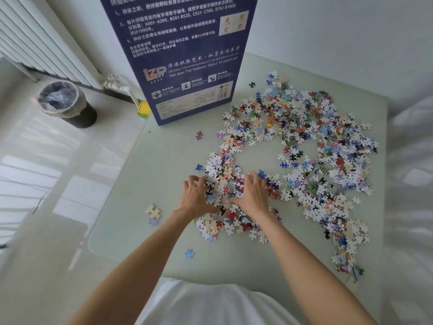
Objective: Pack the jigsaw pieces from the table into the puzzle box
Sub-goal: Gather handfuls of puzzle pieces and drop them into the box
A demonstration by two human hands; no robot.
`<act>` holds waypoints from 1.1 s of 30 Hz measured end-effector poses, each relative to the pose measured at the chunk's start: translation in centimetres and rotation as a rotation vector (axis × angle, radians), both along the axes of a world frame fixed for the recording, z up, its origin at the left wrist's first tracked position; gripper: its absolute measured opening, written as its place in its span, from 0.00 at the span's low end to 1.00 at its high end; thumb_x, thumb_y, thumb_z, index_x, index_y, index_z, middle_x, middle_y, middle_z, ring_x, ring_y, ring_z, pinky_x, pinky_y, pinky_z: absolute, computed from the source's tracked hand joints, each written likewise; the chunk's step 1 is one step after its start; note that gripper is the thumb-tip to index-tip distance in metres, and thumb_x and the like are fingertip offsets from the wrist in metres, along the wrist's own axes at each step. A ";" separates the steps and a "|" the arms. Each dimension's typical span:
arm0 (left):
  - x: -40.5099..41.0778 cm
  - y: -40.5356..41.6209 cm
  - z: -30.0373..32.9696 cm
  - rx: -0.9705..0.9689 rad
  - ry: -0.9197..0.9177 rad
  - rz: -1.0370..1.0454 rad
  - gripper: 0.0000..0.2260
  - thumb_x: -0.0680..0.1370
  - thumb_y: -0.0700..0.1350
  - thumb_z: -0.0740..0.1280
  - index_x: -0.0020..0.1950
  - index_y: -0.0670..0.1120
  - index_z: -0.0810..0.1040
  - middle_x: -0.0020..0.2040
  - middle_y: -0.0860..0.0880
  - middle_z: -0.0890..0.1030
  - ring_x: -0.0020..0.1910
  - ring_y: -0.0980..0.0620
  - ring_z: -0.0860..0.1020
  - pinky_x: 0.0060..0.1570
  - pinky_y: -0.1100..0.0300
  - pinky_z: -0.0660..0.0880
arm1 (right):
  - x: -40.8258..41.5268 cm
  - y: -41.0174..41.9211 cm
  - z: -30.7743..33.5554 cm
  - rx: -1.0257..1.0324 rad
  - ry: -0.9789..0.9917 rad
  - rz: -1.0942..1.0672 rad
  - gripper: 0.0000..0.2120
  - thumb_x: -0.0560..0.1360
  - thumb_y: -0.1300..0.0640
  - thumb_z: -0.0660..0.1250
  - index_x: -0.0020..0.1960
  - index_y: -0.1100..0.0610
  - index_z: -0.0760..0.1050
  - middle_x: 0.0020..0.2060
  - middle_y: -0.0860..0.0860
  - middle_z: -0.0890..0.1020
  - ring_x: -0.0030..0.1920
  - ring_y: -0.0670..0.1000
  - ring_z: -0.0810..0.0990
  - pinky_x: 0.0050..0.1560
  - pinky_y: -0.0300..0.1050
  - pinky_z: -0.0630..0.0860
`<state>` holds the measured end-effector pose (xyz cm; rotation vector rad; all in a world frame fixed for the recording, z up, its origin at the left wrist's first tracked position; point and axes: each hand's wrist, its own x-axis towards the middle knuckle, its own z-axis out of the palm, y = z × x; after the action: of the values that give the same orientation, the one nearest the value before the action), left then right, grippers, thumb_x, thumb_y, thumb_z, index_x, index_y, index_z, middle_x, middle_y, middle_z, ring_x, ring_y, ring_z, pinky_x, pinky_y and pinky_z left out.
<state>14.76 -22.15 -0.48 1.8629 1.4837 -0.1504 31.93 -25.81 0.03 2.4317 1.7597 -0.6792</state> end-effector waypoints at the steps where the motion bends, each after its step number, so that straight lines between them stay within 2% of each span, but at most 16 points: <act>1: 0.2 -0.2 0.0 0.004 0.017 -0.012 0.52 0.58 0.58 0.79 0.74 0.49 0.54 0.67 0.45 0.59 0.65 0.47 0.59 0.65 0.54 0.67 | -0.2 0.1 0.0 -0.009 -0.007 0.038 0.40 0.63 0.35 0.70 0.66 0.57 0.62 0.67 0.56 0.65 0.65 0.56 0.65 0.64 0.48 0.66; 4: 1.0 -0.8 0.0 0.043 0.092 -0.070 0.57 0.55 0.62 0.79 0.74 0.48 0.50 0.66 0.46 0.58 0.64 0.46 0.58 0.59 0.55 0.72 | -0.8 0.1 0.1 -0.037 0.003 0.122 0.46 0.63 0.36 0.72 0.71 0.53 0.55 0.66 0.56 0.65 0.62 0.56 0.66 0.58 0.47 0.70; 6: 1.3 -1.1 0.0 0.073 0.121 -0.081 0.56 0.57 0.60 0.79 0.74 0.48 0.49 0.66 0.45 0.58 0.64 0.46 0.59 0.58 0.56 0.72 | -1.2 0.1 0.4 -0.050 0.010 0.143 0.46 0.64 0.41 0.74 0.72 0.51 0.52 0.65 0.57 0.65 0.60 0.56 0.67 0.53 0.45 0.72; 10: 0.7 -0.4 0.1 0.068 0.059 -0.038 0.46 0.65 0.53 0.77 0.74 0.49 0.54 0.67 0.45 0.62 0.63 0.46 0.63 0.59 0.56 0.71 | -1.5 0.2 0.6 -0.015 0.082 0.058 0.34 0.68 0.53 0.74 0.67 0.54 0.59 0.60 0.55 0.71 0.56 0.53 0.72 0.48 0.43 0.75; 13: -0.1 0.0 0.1 0.057 0.006 -0.015 0.38 0.69 0.51 0.75 0.73 0.50 0.59 0.67 0.45 0.66 0.63 0.47 0.66 0.62 0.56 0.68 | -1.3 0.3 0.5 0.020 0.126 0.016 0.26 0.70 0.57 0.72 0.64 0.55 0.64 0.55 0.53 0.75 0.50 0.51 0.76 0.48 0.41 0.76; 17: -0.9 0.4 0.2 0.047 -0.080 0.046 0.30 0.71 0.49 0.73 0.70 0.51 0.65 0.64 0.47 0.72 0.60 0.48 0.71 0.61 0.57 0.69 | -0.9 0.3 0.5 0.050 0.180 -0.017 0.23 0.71 0.55 0.72 0.62 0.55 0.67 0.55 0.52 0.77 0.52 0.51 0.77 0.51 0.42 0.76; 23: -1.6 0.8 0.8 0.085 -0.143 0.077 0.21 0.74 0.45 0.70 0.66 0.48 0.72 0.60 0.47 0.77 0.53 0.51 0.79 0.55 0.63 0.72 | -0.4 0.1 0.6 0.113 0.210 -0.046 0.17 0.74 0.55 0.68 0.62 0.57 0.73 0.52 0.52 0.79 0.52 0.50 0.78 0.51 0.39 0.74; 26: -2.0 1.1 0.8 0.099 -0.149 0.100 0.19 0.74 0.44 0.70 0.65 0.47 0.75 0.60 0.47 0.79 0.52 0.51 0.80 0.57 0.60 0.74 | 0.0 0.2 0.5 0.125 0.225 -0.078 0.18 0.75 0.55 0.67 0.63 0.57 0.72 0.55 0.52 0.79 0.55 0.50 0.78 0.54 0.39 0.73; 30: -2.1 1.5 0.9 0.093 -0.133 0.144 0.16 0.76 0.41 0.68 0.64 0.48 0.76 0.60 0.48 0.79 0.50 0.51 0.81 0.56 0.58 0.76 | 0.3 0.5 0.8 0.112 0.219 -0.103 0.17 0.75 0.56 0.66 0.63 0.58 0.71 0.56 0.51 0.78 0.55 0.49 0.77 0.50 0.33 0.70; 33: -2.2 1.7 1.0 0.090 -0.110 0.149 0.16 0.77 0.40 0.66 0.64 0.49 0.75 0.61 0.48 0.79 0.51 0.50 0.81 0.54 0.57 0.76 | 0.3 0.8 1.1 0.105 0.205 -0.096 0.15 0.76 0.57 0.66 0.62 0.59 0.71 0.54 0.52 0.79 0.53 0.49 0.77 0.47 0.33 0.70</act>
<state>12.52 -20.44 0.47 1.7924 1.5674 0.0898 32.22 -25.05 1.13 2.6138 1.8006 -0.8972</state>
